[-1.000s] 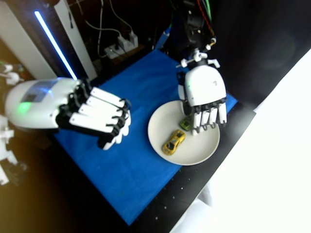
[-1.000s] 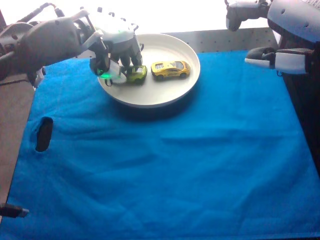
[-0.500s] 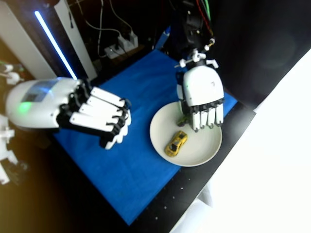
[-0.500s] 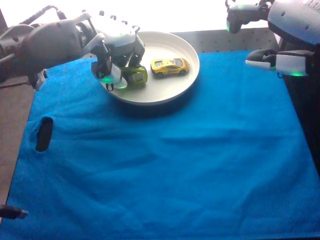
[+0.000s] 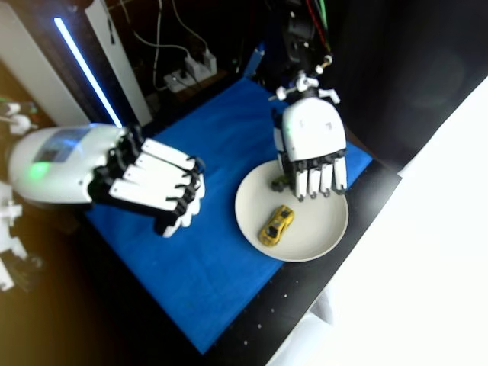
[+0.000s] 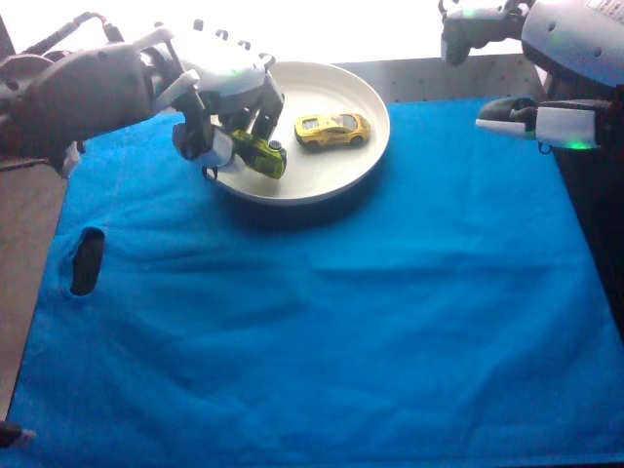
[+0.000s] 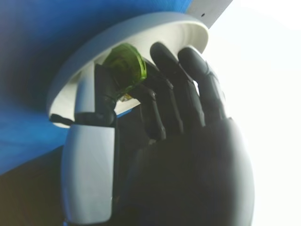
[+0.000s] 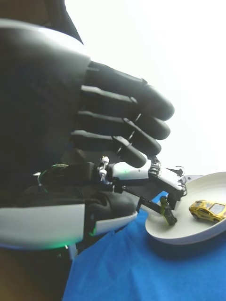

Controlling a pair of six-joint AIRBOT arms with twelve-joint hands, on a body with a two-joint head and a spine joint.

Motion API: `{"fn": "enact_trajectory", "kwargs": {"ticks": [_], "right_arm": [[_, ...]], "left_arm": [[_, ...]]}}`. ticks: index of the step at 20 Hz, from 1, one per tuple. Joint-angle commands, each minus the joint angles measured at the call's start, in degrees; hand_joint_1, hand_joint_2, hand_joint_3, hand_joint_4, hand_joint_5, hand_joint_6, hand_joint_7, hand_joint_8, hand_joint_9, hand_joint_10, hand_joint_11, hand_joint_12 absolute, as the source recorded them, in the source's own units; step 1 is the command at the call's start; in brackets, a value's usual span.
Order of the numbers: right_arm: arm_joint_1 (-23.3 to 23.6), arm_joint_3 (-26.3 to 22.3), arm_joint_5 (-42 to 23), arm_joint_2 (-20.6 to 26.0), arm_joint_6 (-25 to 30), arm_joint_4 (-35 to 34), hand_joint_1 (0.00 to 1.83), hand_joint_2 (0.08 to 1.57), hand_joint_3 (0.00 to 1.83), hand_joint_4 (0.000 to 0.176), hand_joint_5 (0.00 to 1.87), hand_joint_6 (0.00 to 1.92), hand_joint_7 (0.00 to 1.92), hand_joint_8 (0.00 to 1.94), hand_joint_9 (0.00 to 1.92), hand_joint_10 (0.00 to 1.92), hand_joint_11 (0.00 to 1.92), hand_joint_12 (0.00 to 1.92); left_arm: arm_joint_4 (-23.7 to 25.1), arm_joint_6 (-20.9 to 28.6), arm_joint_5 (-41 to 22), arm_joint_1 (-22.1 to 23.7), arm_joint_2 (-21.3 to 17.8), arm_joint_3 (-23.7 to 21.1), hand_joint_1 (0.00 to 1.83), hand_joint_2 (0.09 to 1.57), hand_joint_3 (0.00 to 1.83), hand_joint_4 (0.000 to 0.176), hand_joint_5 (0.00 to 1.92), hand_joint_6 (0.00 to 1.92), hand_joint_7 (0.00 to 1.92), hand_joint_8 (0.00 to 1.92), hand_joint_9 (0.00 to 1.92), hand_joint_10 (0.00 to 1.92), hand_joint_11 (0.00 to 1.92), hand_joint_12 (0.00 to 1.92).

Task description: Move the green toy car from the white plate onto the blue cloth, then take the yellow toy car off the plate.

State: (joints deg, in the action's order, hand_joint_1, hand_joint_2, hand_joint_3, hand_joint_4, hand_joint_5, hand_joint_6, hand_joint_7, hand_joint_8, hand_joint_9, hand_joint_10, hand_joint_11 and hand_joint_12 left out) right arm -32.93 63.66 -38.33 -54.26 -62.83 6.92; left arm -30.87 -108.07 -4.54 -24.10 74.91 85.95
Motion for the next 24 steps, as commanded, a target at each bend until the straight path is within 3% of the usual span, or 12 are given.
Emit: {"fn": "enact_trajectory", "kwargs": {"ticks": [1, 6, 9, 12, 13, 15, 16, 17, 18, 19, 23, 24], "right_arm": [[0.66, 0.05, -6.83, 0.02, -0.22, -0.71, 1.05, 1.08, 0.01, 0.000, 0.52, 1.00, 0.56, 0.95, 0.49, 1.20, 0.41, 1.71], [0.64, 0.03, -6.83, 0.02, -0.22, -0.71, 1.03, 1.08, 0.02, 0.000, 0.52, 0.98, 0.56, 0.89, 0.49, 1.17, 0.42, 1.68], [0.60, 0.01, -6.83, 0.02, -0.22, -0.72, 1.02, 1.07, 0.03, 0.000, 0.51, 1.02, 0.55, 0.91, 0.48, 1.17, 0.39, 1.70], [0.41, 0.00, -6.83, 0.08, -0.22, -0.76, 1.00, 1.07, 0.04, 0.000, 0.50, 1.00, 0.58, 0.85, 0.50, 1.10, 0.38, 1.66], [0.34, 0.00, -6.83, 0.09, -0.22, -0.80, 1.00, 1.07, 0.04, 0.000, 0.50, 1.00, 0.58, 0.86, 0.50, 1.12, 0.38, 1.67], [0.27, -0.01, -6.82, 0.12, -0.22, -0.83, 1.01, 1.07, 0.04, 0.000, 0.50, 1.01, 0.56, 0.88, 0.47, 1.14, 0.34, 1.69], [0.26, -0.03, -6.82, 0.17, -0.22, -0.91, 1.02, 1.07, 0.04, 0.000, 0.50, 1.02, 0.55, 0.90, 0.46, 1.15, 0.34, 1.68], [0.25, -0.03, -6.82, 0.18, -0.22, -1.00, 1.04, 1.06, 0.05, 0.000, 0.51, 1.03, 0.53, 0.94, 0.45, 1.18, 0.35, 1.66], [0.23, -0.03, -6.82, 0.20, -0.22, -1.07, 1.04, 1.06, 0.05, 0.000, 0.49, 1.04, 0.52, 0.96, 0.44, 1.20, 0.35, 1.67], [0.19, -0.05, -6.81, 0.24, -0.22, -1.15, 1.06, 1.06, 0.06, 0.000, 0.47, 1.08, 0.49, 1.03, 0.40, 1.26, 0.34, 1.71], [0.01, -0.10, -6.78, 0.39, -0.22, -1.49, 1.07, 1.05, 0.08, 0.000, 0.48, 1.05, 0.50, 0.96, 0.41, 1.20, 0.32, 1.70], [-0.02, -0.10, -6.78, 0.43, -0.22, -1.61, 1.08, 1.06, 0.08, 0.000, 0.50, 1.03, 0.52, 0.95, 0.41, 1.20, 0.32, 1.71]], "left_arm": [[0.83, -0.23, -6.81, 1.19, -0.46, -0.28, 1.18, 1.23, 0.00, 0.000, 0.87, 1.25, 0.67, 1.40, 0.49, 1.26, 0.20, 1.79], [1.84, -0.27, -10.64, 1.88, -3.95, -4.54, 1.18, 1.22, 0.00, 0.000, 0.89, 1.21, 0.67, 1.40, 0.47, 1.28, 0.14, 1.87], [4.36, -0.29, -13.74, 2.10, -7.52, -9.31, 1.20, 1.21, 0.00, 0.000, 0.93, 1.04, 0.69, 1.50, 0.48, 1.55, 0.27, 1.92], [6.78, -0.29, -17.11, 1.91, -11.63, -14.61, 1.18, 1.21, 0.00, 0.000, 0.85, 1.14, 0.78, 1.42, 0.59, 1.49, 0.34, 1.92], [7.65, -0.29, -18.61, 1.47, -13.34, -16.81, 1.21, 1.21, 0.00, 0.000, 0.81, 1.24, 0.80, 1.39, 0.88, 1.84, 0.81, 1.92], [9.19, -0.29, -20.80, 0.73, -15.96, -20.21, 1.22, 1.21, 0.00, 0.000, 0.80, 1.25, 0.81, 1.38, 0.97, 1.90, 0.97, 1.92], [9.86, -0.30, -21.99, 0.20, -17.34, -22.05, 1.16, 1.16, 0.00, 0.000, 0.90, 1.12, 0.95, 1.70, 1.02, 1.92, 1.07, 1.92], [10.53, -0.30, -23.04, -0.26, -18.53, -23.64, 1.21, 1.18, 0.00, 0.000, 0.84, 1.20, 0.86, 1.41, 0.99, 1.92, 1.04, 1.92], [11.41, -0.30, -24.38, -1.14, -20.19, -25.75, 1.16, 1.15, 0.00, 0.000, 0.92, 1.10, 1.00, 1.77, 1.11, 1.92, 1.17, 1.92], [12.26, -0.30, -26.10, -2.30, -22.16, -28.40, 1.22, 1.21, 0.00, 0.000, 0.86, 0.94, 0.77, 1.62, 0.76, 1.83, 0.75, 1.92], [14.78, -0.30, -29.69, -5.40, -27.23, -35.22, 1.22, 1.23, 0.00, 0.000, 0.81, 0.99, 0.76, 1.63, 0.72, 1.87, 0.69, 1.92], [15.39, -0.30, -30.54, -6.29, -28.42, -36.89, 1.21, 1.24, 0.00, 0.000, 0.79, 1.02, 0.75, 1.66, 0.77, 1.91, 0.77, 1.92]]}}
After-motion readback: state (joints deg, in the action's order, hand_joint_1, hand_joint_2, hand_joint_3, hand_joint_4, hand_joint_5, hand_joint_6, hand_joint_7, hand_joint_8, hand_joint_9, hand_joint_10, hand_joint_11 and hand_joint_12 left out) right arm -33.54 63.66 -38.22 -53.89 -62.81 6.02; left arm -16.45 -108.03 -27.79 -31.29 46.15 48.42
